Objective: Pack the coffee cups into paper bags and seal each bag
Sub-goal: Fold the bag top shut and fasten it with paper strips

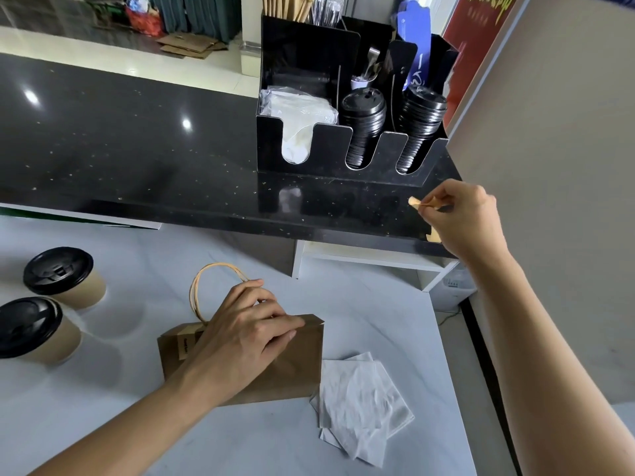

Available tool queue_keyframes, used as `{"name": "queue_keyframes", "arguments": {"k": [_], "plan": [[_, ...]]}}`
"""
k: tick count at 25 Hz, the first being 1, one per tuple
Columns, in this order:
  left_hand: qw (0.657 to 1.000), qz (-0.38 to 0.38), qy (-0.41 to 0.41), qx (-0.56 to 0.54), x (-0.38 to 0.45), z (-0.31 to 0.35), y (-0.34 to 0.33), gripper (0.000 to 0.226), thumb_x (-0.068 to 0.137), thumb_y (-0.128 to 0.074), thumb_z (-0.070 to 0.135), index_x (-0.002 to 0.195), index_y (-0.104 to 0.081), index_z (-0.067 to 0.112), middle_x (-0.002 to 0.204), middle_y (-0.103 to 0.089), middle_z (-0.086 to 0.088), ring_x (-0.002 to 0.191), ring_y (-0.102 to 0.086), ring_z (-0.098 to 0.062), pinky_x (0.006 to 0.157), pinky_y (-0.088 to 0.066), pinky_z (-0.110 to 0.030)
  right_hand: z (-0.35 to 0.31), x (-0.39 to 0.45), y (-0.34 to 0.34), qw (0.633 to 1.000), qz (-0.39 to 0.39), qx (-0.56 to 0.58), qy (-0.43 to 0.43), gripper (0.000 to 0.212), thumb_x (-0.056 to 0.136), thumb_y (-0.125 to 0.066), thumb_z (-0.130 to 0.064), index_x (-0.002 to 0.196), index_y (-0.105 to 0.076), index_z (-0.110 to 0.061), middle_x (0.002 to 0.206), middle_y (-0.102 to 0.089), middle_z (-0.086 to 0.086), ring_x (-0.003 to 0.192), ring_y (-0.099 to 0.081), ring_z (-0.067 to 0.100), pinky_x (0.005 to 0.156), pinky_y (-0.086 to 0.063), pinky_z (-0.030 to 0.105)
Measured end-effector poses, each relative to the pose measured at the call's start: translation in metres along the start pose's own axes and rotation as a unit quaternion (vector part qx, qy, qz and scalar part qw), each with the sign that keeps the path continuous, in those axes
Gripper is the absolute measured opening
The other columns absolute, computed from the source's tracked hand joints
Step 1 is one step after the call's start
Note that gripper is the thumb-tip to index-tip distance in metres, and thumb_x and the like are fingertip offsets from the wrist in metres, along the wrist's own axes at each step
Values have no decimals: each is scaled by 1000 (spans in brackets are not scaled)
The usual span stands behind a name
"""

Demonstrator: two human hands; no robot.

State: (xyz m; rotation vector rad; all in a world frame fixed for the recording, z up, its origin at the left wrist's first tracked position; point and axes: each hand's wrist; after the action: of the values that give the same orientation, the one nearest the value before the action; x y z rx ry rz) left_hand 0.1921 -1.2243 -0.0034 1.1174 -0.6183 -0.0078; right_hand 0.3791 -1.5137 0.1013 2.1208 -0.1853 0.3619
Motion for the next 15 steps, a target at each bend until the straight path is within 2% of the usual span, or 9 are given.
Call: {"name": "queue_keyframes", "arguments": {"k": [3,5,8,11,15], "plan": [[1000,-4,8,0,0,0,1,17,89,-78,22,105,-80,26,83,-68,12,94,-60,-17,110,-40,-41,-16,-24,-9,997,-61,20,44,10,87,-77,-20,82,-71,-27,79,-72,-8,77,-68,17,76,-57,31],[1000,-7,9,-5,0,1,1,18,89,-78,22,106,-80,25,83,-69,11,94,-59,-17,110,-41,-41,-27,-47,-19,991,-109,30,68,10,88,-78,-21,84,-71,-28,79,-69,-12,72,-65,9,73,-49,15],[1000,-5,13,-15,1,1,2,17,89,-78,23,106,-80,23,84,-70,11,95,-59,-17,110,-39,-40,-42,-80,-35,978,-188,49,75,9,89,-79,-24,89,-72,-28,87,-68,-15,71,-63,7,63,-50,17],[999,-8,28,-17,2,3,1,16,87,-80,22,103,-81,20,86,-73,9,96,-60,-18,111,-37,-39,-55,-105,-44,966,-231,49,102,8,87,-80,-28,88,-72,-31,84,-63,-26,71,-63,8,62,-52,17],[999,-16,44,-19,2,4,2,17,86,-82,22,102,-81,18,87,-75,6,97,-60,-20,111,-39,-41,-68,-118,-52,950,-275,67,133,7,87,-80,-30,85,-73,-30,78,-65,-23,81,-59,-10,62,-45,10]]}}
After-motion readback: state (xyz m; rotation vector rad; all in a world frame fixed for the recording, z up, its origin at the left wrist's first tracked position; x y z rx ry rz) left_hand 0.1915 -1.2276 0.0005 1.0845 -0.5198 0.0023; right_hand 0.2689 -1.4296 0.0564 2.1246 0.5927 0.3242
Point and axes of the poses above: each hand's wrist, its own x-axis towards the middle knuckle, its own y-axis out of the back of the hand, z = x × y
